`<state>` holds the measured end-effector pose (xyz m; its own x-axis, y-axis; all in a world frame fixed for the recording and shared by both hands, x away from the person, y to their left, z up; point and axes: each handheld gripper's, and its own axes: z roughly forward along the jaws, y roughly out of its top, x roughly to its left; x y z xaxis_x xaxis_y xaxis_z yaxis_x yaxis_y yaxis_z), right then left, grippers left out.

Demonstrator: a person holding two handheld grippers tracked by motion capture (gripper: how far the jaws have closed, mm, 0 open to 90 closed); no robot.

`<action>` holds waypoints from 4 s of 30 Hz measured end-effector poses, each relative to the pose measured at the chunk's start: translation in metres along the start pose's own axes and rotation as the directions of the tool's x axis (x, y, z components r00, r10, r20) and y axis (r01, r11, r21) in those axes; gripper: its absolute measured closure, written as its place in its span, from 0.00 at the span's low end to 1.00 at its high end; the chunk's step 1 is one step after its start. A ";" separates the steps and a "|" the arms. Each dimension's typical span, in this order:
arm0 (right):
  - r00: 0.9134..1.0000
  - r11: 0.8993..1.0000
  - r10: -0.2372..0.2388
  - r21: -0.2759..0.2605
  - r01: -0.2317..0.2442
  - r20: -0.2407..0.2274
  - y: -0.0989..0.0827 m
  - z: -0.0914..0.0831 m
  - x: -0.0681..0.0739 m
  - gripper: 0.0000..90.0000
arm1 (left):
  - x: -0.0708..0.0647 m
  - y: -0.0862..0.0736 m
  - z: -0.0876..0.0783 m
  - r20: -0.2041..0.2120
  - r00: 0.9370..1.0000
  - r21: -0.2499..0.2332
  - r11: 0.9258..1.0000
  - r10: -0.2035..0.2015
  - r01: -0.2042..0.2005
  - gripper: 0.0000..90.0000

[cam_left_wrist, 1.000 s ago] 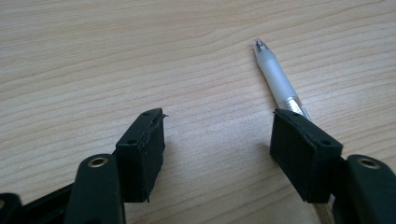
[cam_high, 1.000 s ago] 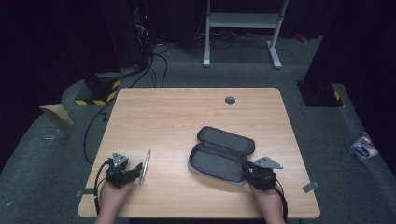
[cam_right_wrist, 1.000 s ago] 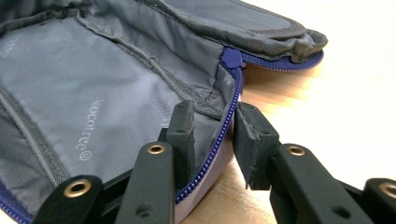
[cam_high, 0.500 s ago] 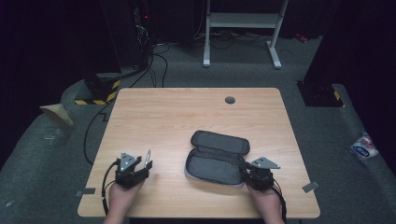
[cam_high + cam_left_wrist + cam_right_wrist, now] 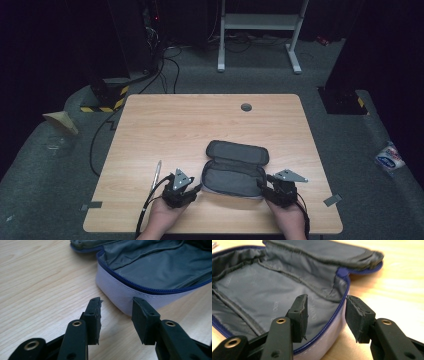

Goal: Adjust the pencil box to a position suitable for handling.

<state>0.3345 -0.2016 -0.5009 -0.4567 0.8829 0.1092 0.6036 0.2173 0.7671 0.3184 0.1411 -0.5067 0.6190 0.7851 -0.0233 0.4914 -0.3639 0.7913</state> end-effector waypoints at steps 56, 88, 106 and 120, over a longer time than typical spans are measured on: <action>0.993 0.996 -0.072 -0.048 0.068 -0.089 0.028 0.045 0.019 0.56 | 0.025 -0.025 -0.022 -0.055 0.988 -0.049 0.989 -0.144 0.141 0.65; 0.996 0.991 -0.080 -0.114 0.075 -0.041 0.030 0.026 0.011 0.55 | 0.055 -0.034 -0.056 -0.164 0.975 -0.074 0.987 -0.152 0.141 0.58; 0.994 0.990 -0.090 -0.104 0.097 0.069 0.000 -0.005 -0.028 0.53 | 0.089 -0.046 -0.060 -0.226 0.952 -0.016 0.978 -0.208 0.210 0.51; 0.990 0.998 -0.061 0.039 0.056 0.125 -0.026 -0.008 -0.055 0.53 | 0.094 -0.042 -0.041 -0.251 0.948 0.070 0.972 -0.198 0.222 0.50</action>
<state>0.3382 -0.2590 -0.5218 -0.4072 0.9132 -0.0176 0.6021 0.2829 0.7466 0.3308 0.2511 -0.5171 0.3354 0.9417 -0.0259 0.6583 -0.2146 0.7215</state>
